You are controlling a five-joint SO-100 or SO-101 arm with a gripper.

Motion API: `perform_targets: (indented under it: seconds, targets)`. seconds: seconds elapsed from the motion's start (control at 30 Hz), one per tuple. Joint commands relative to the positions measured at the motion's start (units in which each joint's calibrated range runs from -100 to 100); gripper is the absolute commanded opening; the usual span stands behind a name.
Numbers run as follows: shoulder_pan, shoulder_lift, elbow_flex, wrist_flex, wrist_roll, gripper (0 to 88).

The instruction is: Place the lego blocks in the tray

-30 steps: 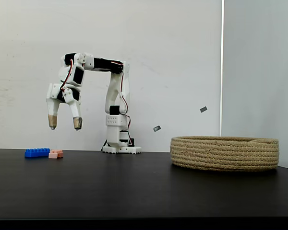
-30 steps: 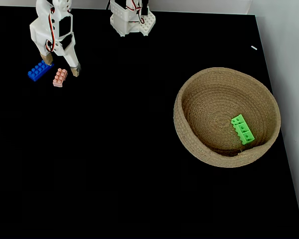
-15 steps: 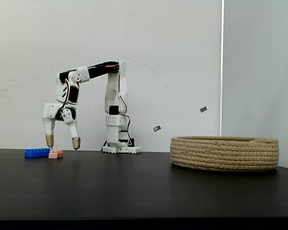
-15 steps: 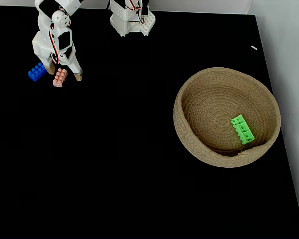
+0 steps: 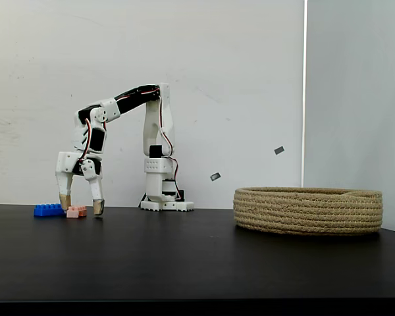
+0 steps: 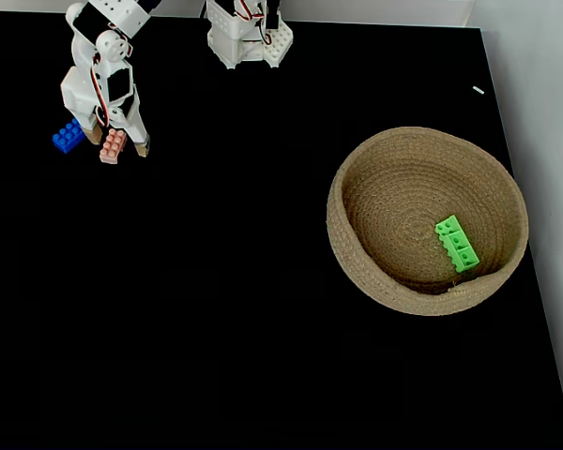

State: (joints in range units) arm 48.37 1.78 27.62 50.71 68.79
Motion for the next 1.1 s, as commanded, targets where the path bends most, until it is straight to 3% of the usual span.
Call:
perform_targets:
  seconds: [0.0, 0.1, 0.33, 0.67, 0.87, 1.07]
  targets:
    - [0.27, -1.09, 2.25, -4.19, -0.29, 7.9]
    - [-0.47, -0.41, 5.81, -8.69, -1.22, 0.0]
    - [-2.70, -2.98, 4.71, -8.85, -3.91, 0.0]
    - [-20.92, -13.13, -12.52, 1.73, -25.30, 0.0]
    - [-36.91, -16.23, -21.19, 11.14, -33.55, 0.0]
    - [-53.57, -15.97, -24.65, 11.89, -40.24, 0.0]
